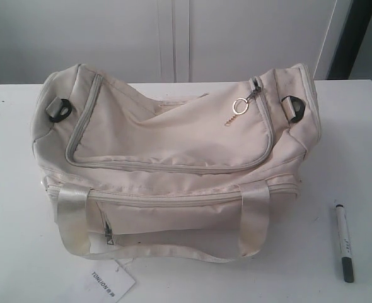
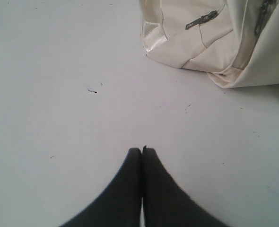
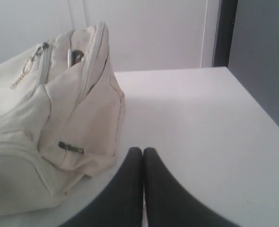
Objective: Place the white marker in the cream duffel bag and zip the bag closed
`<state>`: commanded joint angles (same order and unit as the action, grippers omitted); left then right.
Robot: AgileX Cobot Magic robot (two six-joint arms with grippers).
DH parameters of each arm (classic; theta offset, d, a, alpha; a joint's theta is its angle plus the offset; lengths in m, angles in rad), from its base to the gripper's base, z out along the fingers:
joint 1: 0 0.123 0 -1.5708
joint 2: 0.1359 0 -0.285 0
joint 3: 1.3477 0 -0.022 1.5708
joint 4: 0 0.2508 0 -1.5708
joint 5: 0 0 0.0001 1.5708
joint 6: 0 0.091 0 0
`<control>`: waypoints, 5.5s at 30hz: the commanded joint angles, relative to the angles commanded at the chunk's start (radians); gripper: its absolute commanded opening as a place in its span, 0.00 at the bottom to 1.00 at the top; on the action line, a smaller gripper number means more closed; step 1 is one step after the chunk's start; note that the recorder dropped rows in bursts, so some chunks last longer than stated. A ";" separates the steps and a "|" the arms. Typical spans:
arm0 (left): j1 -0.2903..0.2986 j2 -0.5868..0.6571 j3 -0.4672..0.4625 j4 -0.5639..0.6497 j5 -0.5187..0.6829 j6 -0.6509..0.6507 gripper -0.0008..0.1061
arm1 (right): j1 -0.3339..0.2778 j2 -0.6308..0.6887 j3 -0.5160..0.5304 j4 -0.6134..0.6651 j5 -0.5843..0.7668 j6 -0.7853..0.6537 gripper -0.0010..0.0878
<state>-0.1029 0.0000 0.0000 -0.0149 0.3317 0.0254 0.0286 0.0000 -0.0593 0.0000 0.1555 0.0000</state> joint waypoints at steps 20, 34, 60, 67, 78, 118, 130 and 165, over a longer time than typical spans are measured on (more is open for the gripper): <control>0.000 0.000 0.000 0.000 0.000 0.000 0.01 | 0.000 0.000 0.000 0.000 -0.256 0.000 0.01; 0.000 0.000 0.000 0.000 0.000 0.000 0.01 | 0.000 0.012 -0.125 0.000 -0.148 0.000 0.01; 0.000 0.000 0.000 0.000 0.000 0.000 0.01 | 0.000 0.546 -0.489 0.000 -0.044 0.000 0.01; 0.000 0.000 0.000 0.000 0.000 0.000 0.01 | 0.000 0.638 -0.503 0.000 -0.155 0.008 0.01; 0.000 0.000 0.000 0.000 0.000 0.000 0.01 | 0.000 0.821 -0.720 0.000 -0.010 0.034 0.01; 0.000 0.000 0.000 0.000 0.000 0.000 0.01 | 0.000 1.249 -1.159 0.008 0.282 0.106 0.01; 0.000 0.000 0.000 0.000 0.000 0.000 0.01 | 0.002 1.305 -1.189 0.010 0.428 0.083 0.01; 0.000 0.000 0.000 0.000 0.000 0.000 0.01 | 0.028 1.689 -1.317 0.360 0.479 -0.136 0.44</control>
<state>-0.1029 0.0000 0.0000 -0.0149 0.3317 0.0254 0.0568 1.6888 -1.3762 0.3603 0.6348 -0.1359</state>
